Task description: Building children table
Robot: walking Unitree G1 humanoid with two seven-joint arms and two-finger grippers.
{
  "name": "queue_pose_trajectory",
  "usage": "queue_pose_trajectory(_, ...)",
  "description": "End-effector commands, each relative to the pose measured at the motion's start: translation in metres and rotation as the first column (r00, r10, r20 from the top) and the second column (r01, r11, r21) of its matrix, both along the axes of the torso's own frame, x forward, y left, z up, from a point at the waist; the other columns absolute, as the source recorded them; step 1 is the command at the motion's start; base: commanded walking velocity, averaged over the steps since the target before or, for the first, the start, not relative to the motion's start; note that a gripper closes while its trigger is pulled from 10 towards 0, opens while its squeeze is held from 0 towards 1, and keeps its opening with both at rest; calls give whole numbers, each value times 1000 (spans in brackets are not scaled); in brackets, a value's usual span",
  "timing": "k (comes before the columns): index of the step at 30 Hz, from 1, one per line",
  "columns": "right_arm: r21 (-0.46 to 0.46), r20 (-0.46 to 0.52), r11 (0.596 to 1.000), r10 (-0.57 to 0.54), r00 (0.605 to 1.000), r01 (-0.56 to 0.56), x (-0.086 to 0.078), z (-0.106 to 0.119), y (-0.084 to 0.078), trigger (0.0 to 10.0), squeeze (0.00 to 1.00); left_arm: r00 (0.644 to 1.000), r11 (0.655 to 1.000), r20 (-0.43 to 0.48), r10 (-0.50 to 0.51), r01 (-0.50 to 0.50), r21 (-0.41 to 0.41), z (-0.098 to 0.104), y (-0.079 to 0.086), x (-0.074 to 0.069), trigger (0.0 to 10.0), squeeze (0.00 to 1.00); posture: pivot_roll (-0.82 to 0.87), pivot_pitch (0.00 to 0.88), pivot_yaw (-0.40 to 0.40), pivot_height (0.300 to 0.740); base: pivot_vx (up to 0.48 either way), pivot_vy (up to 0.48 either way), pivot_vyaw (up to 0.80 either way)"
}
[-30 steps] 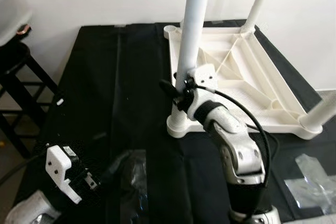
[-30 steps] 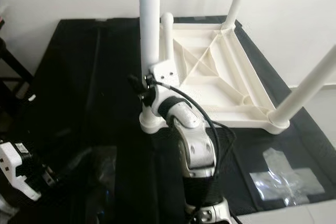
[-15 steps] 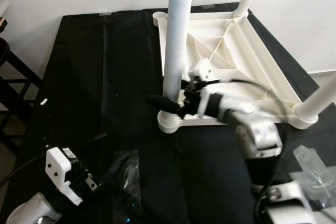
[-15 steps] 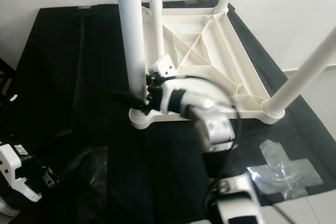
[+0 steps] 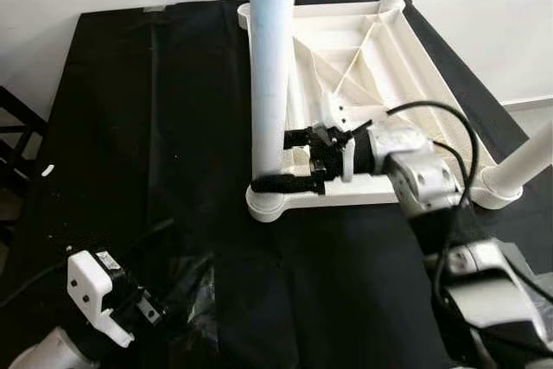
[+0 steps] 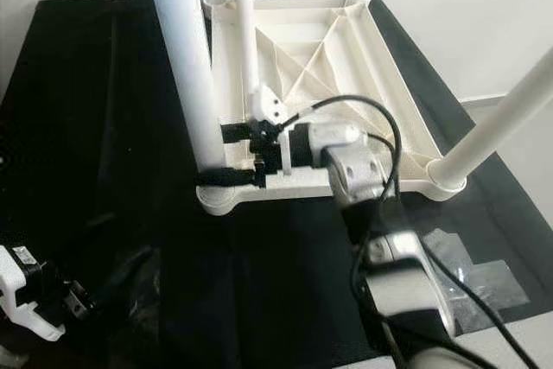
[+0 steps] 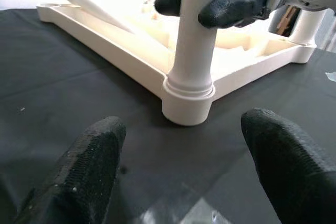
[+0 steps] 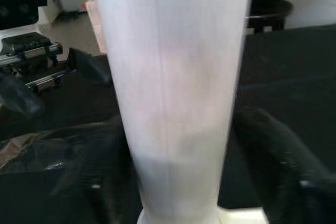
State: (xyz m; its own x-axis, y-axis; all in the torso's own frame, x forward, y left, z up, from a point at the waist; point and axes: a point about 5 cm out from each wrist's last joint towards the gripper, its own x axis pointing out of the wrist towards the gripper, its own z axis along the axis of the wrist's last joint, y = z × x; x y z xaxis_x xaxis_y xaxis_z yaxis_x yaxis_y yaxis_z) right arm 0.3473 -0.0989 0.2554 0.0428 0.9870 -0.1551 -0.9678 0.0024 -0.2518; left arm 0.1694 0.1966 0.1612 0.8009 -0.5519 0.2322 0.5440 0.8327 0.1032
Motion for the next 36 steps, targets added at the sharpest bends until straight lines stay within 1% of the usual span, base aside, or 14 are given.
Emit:
queue_pose_trajectory(1, -12, -16, 998, 60, 998, -60, 1, -2, 3, 0, 0, 1000, 1000, 8, 3, -3, 7, 0, -2, -4, 10000, 0, 5, 265, -64, 740, 0, 0, 0)
queue_pose_trajectory(7, -8, -38, 991, 130, 991, -130, -2, -3, 0, 0, 0, 1000, 1000, -8, -14, 14, 18, -4, -6, -2, 10000, 0, 7, 266, -63, 740, 0, 0, 0)
queue_pose_trajectory(13, 40, -58, 994, -99, 993, 102, -13, -41, -6, 0, 0, 1000, 1000, -19, -16, 16, 23, -5, -5, 1, 10000, 0, -20, 273, -70, 740, 0, 0, 0)
queue_pose_trajectory(15, 84, -113, 901, -415, 903, 425, -23, -68, 2, 0, 0, 1000, 1000, -21, -12, 12, 24, -6, -4, 2, 10000, 0, -33, 274, -72, 740, 0, 0, 0)
queue_pose_trajectory(16, 84, -113, 901, -415, 903, 425, -23, -68, 2, 0, 0, 1000, 1000, -21, -12, 12, 24, -6, -4, 2, 10000, 0, -33, 274, -72, 740, 0, 0, 0)
queue_pose_trajectory(17, 61, -79, 714, -693, 716, 698, -25, -83, -4, 0, 0, 1000, 999, -20, -12, 13, 32, -6, -4, 3, 10000, 0, -51, 278, -68, 740, 0, 0, 0)
queue_pose_trajectory(18, 46, 0, 595, -803, 596, 802, -36, -91, -10, 0, 0, 1000, 999, -17, -10, 11, 35, -6, -4, 5, 10000, 0, -68, 273, -64, 740, 0, 0, 0)
queue_pose_trajectory(21, 65, 102, 540, -840, 533, 839, -42, -87, -13, 0, 0, 1000, 999, -12, -8, 9, 39, -7, -4, 9, 10000, 0, -83, 269, -50, 740, 0, 0, 0)
queue_pose_trajectory(27, 54, 60, 550, -835, 547, 834, -35, -87, -13, 0, 0, 1000, 999, -13, -13, 13, 35, -9, -5, 15, 10000, 0, -94, 243, -43, 740, 0, 0, 0)
queue_pose_trajectory(30, 33, 30, 616, -788, 616, 787, -38, -88, 0, 392, 0, 1000, 999, -16, -21, 21, 39, -10, -4, 19, 10000, 0, -100, 228, -36, 740, 0, 0, 0)
queue_pose_trajectory(31, 65, -26, 684, -726, 687, 726, -39, -82, 10, 10000, 0, 1000, 999, -17, -14, 15, 37, -11, -3, 20, 10000, 0, -94, 217, -32, 740, 0, 0, 0)
queue_pose_trajectory(32, 110, -67, 745, -655, 752, 658, -39, -72, 17, 10000, 1000, 1000, 999, -17, -7, 8, 37, -12, -2, 20, 10000, 0, -93, 213, -27, 740, 0, 0, 0)
queue_pose_trajectory(34, 181, -126, 849, -481, 867, 497, -41, -53, 25, 10000, 1000, 1000, 999, -17, 0, 1, 36, -13, -1, 21, 10000, 0, -90, 210, -25, 740, 0, 0, 0)
queue_pose_trajectory(36, 197, -113, 875, -428, 897, 443, -41, -47, 24, 10000, 1000, 1000, 999, -17, -1, 2, 36, -13, -1, 21, 10000, 0, -87, 207, -22, 740, 0, 0, 0)
